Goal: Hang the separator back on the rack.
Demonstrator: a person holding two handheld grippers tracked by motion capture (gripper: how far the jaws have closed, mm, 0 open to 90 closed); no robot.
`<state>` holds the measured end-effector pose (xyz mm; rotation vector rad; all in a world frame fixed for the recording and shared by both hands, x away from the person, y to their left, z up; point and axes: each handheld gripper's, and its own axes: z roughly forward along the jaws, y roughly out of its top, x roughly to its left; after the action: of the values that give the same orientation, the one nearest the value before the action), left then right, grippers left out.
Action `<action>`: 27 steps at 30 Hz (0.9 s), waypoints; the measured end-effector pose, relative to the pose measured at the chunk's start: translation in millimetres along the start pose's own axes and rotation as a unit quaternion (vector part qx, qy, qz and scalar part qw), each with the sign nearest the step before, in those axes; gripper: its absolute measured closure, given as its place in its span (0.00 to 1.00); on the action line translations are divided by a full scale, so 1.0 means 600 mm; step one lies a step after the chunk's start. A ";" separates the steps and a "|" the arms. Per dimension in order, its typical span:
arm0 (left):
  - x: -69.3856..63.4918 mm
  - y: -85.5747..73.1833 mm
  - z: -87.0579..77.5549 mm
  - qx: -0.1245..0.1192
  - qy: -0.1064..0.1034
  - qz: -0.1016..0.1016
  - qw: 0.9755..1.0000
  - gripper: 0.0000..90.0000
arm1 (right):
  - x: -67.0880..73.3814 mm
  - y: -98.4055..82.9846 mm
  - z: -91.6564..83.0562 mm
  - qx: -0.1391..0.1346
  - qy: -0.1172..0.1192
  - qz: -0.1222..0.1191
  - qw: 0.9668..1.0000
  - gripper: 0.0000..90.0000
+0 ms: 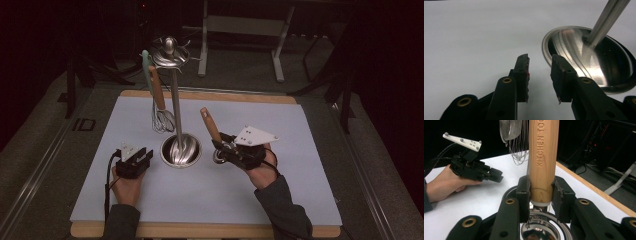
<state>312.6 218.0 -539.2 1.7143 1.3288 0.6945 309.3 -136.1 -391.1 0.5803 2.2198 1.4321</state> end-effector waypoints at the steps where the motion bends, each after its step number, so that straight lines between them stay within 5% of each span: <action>1: 0.000 0.000 0.000 0.000 0.000 0.000 1.000 0.75 | 0.000 0.002 -0.001 -0.001 -0.001 0.000 1.000 0.78; 27: 0.000 0.000 0.000 0.000 0.000 0.001 1.000 0.75 | 0.001 0.071 -0.008 -0.027 -0.012 -0.036 0.999 0.78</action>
<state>312.8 218.0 -539.2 1.7167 1.3269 0.6956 310.9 -123.1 -350.3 0.4922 2.1541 1.4362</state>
